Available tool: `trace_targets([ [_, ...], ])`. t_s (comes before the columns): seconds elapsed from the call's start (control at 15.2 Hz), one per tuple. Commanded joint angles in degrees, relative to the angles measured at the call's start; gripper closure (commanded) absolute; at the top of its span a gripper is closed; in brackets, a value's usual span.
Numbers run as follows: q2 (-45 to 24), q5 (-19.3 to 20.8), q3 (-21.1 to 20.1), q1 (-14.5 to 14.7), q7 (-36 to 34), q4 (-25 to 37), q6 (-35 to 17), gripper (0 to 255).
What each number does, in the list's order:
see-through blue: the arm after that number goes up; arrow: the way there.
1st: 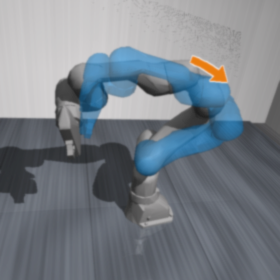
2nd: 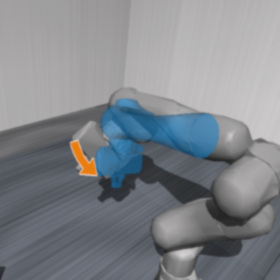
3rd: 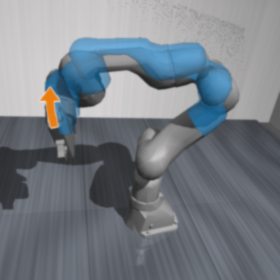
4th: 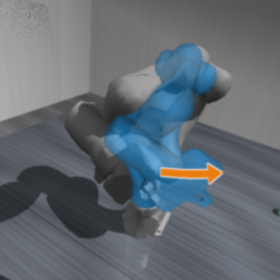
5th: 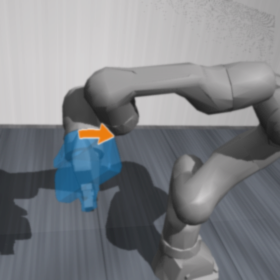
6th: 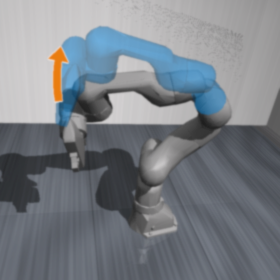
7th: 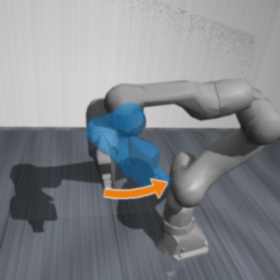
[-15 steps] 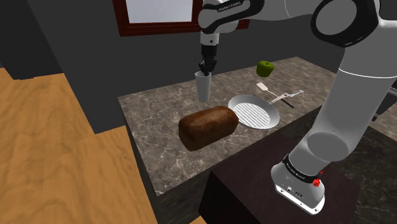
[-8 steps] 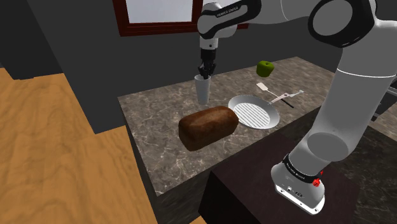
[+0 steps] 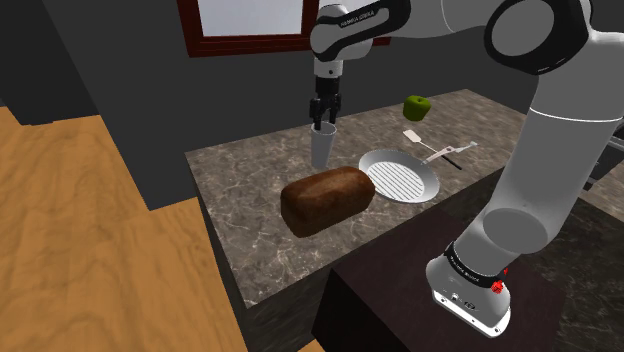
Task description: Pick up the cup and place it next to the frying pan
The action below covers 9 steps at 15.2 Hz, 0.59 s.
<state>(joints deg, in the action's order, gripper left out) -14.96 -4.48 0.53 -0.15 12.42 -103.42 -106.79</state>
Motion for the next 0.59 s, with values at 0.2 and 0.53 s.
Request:
trace_targets([
  [0.2,0.24,0.10,0.09,-0.14,-0.08,3.55,3.79,0],
  [0.53,0.18,0.18,0.17,-0.27,-0.15,7.05,7.24,0],
])
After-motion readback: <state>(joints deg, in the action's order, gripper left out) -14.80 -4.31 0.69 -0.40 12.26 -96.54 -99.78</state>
